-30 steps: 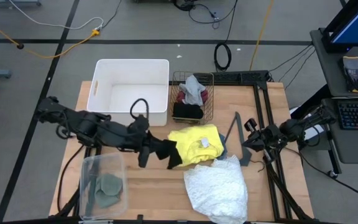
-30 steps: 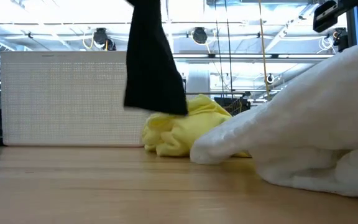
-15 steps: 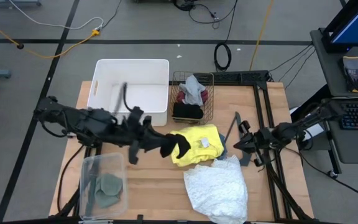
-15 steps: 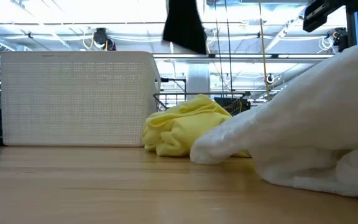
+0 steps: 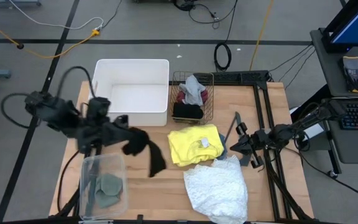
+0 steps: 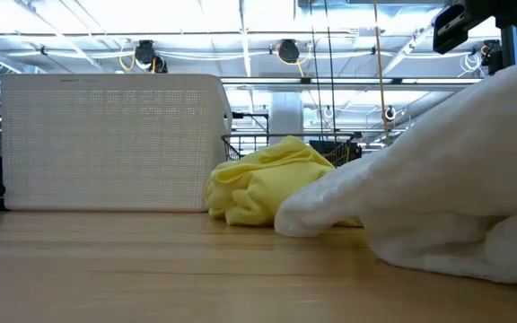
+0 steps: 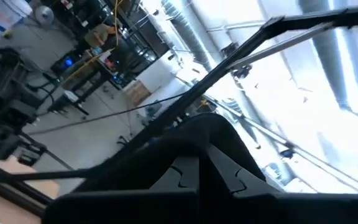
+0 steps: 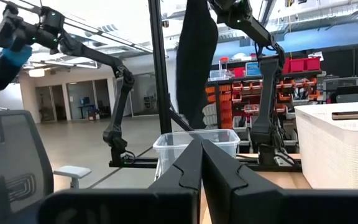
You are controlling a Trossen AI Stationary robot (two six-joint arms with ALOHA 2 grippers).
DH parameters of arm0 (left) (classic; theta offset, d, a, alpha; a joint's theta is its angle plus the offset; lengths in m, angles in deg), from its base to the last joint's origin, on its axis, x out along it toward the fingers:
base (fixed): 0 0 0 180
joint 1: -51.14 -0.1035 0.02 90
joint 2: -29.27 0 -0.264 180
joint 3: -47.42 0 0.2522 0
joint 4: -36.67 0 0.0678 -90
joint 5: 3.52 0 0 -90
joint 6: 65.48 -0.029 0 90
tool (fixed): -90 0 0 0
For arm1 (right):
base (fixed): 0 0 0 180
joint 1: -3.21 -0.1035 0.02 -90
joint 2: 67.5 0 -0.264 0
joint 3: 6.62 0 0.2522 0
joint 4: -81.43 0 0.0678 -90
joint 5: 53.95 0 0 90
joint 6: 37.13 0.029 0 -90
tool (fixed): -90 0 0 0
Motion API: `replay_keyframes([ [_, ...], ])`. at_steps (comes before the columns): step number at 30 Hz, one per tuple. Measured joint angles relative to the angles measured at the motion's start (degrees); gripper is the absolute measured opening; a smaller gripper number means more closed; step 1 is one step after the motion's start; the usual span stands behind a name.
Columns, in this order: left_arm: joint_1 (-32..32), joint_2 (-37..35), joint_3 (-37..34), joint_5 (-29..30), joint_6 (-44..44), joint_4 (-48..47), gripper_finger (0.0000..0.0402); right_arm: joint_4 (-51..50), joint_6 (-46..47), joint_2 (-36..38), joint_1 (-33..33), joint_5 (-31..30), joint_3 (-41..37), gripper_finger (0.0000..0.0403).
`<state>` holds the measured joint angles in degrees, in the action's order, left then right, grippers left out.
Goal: Pick & Place Cloths
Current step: Put the black sock into the transparent bin
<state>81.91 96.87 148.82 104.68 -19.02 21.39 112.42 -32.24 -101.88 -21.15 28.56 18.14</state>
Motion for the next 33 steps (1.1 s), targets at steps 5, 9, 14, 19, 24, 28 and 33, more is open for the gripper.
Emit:
replay_keyframes([
  [5, 3.18, -4.29, 0.01, 0.78, 4.01, -3.19, 0.0, -0.39, 0.0, -0.12, 0.01, 0.0, 0.0, 0.0],
  [9, 6.31, -7.14, 0.02, 3.64, 8.79, -10.73, 0.0, -0.37, 0.0, -0.12, 0.01, 0.0, 0.0, 0.0],
  [14, 10.02, -9.39, 0.02, 8.82, 16.95, -20.34, 0.0, -0.37, 0.0, -0.12, 0.0, 0.0, 0.0, 0.0],
  [19, 14.24, -10.77, 0.02, 12.05, 20.28, -22.24, 0.0, -0.39, 0.0, -0.12, 0.01, 0.0, 0.0, 0.0],
  [24, 18.72, -11.09, 0.02, 14.21, 22.84, -22.47, 0.0, -0.39, 0.0, -0.12, 0.02, 0.0, 0.0, 0.0],
  [28, 22.67, -10.86, 0.02, 14.89, 25.81, -23.24, 0.0, -0.43, 0.0, -0.19, 0.01, -0.17, 0.0, 0.0],
  [33, 27.43, -10.52, 0.02, 16.19, 28.53, -23.7, 0.0, -0.42, 1.61, -0.21, 0.0, -0.2, 0.0, 0.0],
])
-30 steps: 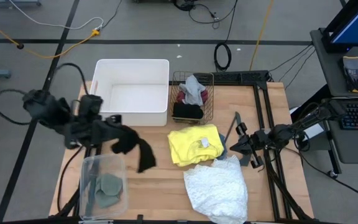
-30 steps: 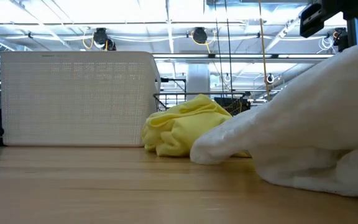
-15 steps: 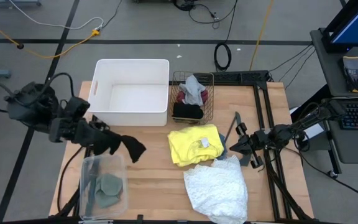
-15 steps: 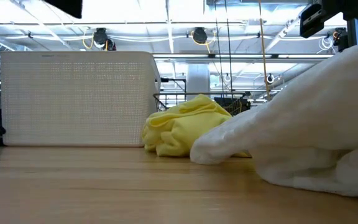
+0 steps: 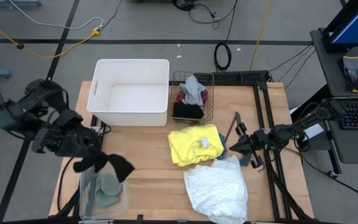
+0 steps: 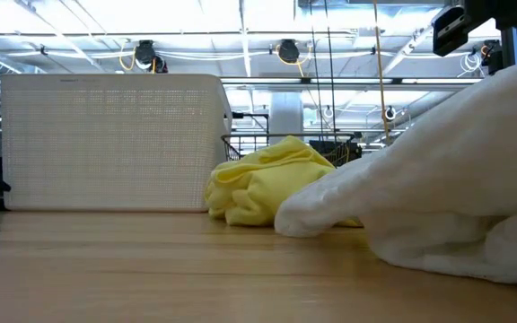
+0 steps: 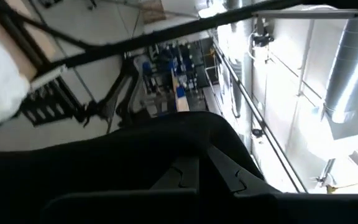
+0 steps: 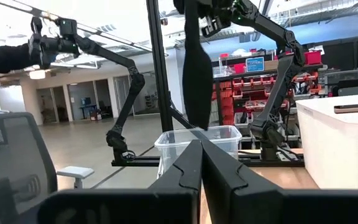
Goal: Pick & Place Cloths
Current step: Put the black sock into the transparent bin
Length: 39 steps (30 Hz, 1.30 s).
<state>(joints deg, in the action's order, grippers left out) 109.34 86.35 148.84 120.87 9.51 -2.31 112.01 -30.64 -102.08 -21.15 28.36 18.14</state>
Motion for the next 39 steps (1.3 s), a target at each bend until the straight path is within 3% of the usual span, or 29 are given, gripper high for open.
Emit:
replay_keyframes([
  [5, 4.43, 0.74, 0.0, 0.26, 7.87, -4.02, 0.0, 0.02, 1.73, 0.0, 0.0, -0.02, 0.0, 0.0],
  [19, 15.63, 6.4, 0.0, -2.68, 40.54, -17.53, 0.0, 0.13, 1.85, 0.0, 0.0, -0.07, 0.0, 0.0],
  [28, 19.07, 11.3, 0.0, -20.38, 67.86, -39.65, 0.0, 0.46, 3.35, 0.0, 0.0, -0.24, 0.0, 0.0],
  [35, 18.07, 13.54, -0.02, -24.11, 69.76, -50.35, 0.0, 0.46, 3.35, 0.0, 0.0, -2.9, 0.0, 0.0],
  [39, 16.21, 14.77, -0.02, -30.17, 70.42, -54.55, 0.0, 0.5, 3.35, 0.0, 0.0, -3.02, 0.0, 0.0],
])
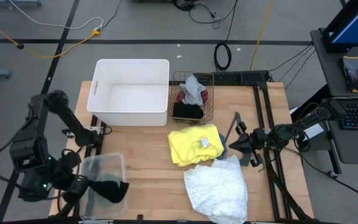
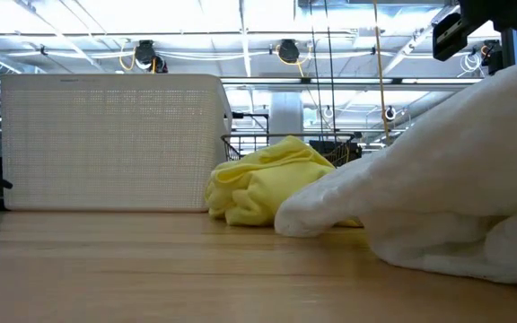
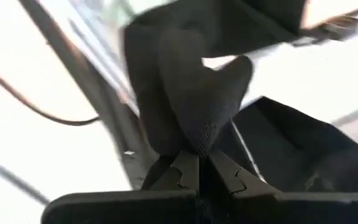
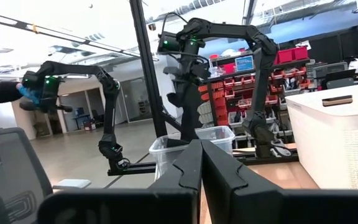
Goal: Pick & Place Cloths
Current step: Put the black sock into the transparent bin
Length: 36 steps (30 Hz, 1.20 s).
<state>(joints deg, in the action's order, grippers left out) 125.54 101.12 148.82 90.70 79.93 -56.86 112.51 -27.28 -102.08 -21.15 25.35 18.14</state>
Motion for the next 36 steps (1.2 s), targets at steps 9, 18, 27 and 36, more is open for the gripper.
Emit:
replay_keyframes([
  [9, -3.83, 3.92, 0.0, -5.52, 0.06, -6.89, 0.0, -0.01, 0.0, 0.0, 0.0, 0.0, 0.0, 0.0],
  [18, -7.45, 8.5, 0.0, -5.5, -1.15, -7.05, 0.0, -0.02, 0.0, 0.02, 0.0, 0.0, 0.0, 0.0],
  [27, -13.4, 13.77, 0.0, -5.54, -8.26, -6.63, 0.0, -0.04, 0.0, 0.02, 0.0, 0.0, 0.0, 0.0],
  [36, -16.17, 20.06, -0.02, -6.18, -11.57, -7.12, 0.0, -0.04, 0.0, 0.0, 0.0, 0.11, 0.0, 0.0],
])
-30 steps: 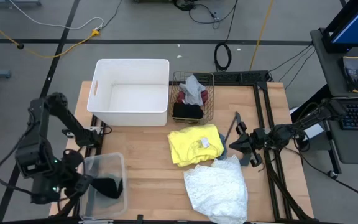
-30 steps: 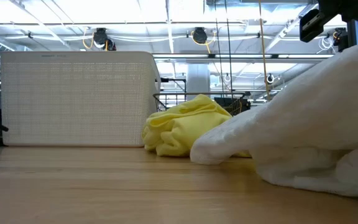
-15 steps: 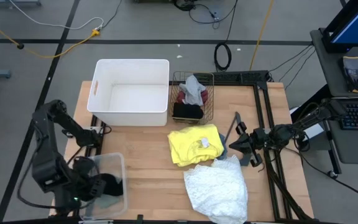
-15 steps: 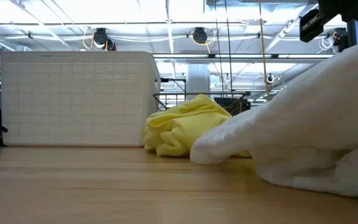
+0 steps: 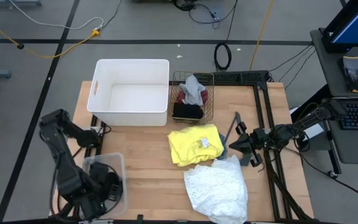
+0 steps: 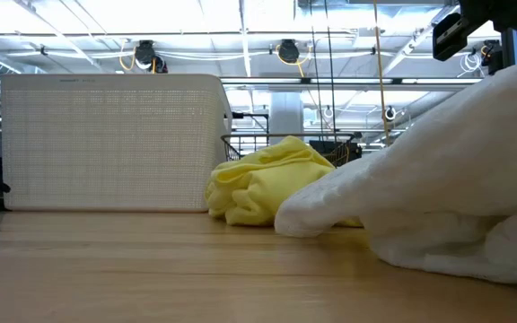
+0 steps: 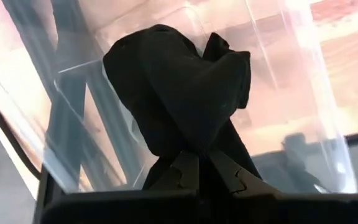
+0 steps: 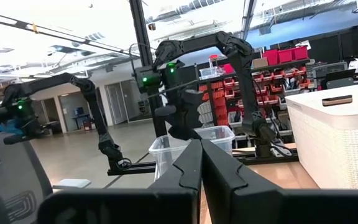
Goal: Pick & Place Cloths
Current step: Put the black sock into the transparent bin
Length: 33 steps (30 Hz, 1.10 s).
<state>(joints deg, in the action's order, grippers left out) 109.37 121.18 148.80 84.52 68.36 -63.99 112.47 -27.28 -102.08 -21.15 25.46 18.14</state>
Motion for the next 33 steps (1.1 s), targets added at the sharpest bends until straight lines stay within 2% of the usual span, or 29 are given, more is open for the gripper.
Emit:
replay_keyframes([
  [12, 0.03, 11.49, -0.04, -2.78, -0.75, -1.09, 0.0, 0.0, 0.0, 0.02, 0.0, 0.09, 0.0, 0.0],
  [22, 0.36, 12.65, -0.04, -2.97, -1.08, -1.36, 0.0007, 0.0, 1.34, 0.02, 0.0, 0.09, 0.0, 0.0],
  [28, 0.36, 12.66, -0.04, -2.95, -2.22, -1.89, 0.004, 0.0, 1.58, 0.0, 0.0, 0.01, 0.0, 0.0],
  [33, 0.36, 12.64, -0.04, -2.93, -4.57, -1.45, 0.0104, 0.0, 1.51, 0.02, 0.0, -0.07, 0.0, 0.0],
])
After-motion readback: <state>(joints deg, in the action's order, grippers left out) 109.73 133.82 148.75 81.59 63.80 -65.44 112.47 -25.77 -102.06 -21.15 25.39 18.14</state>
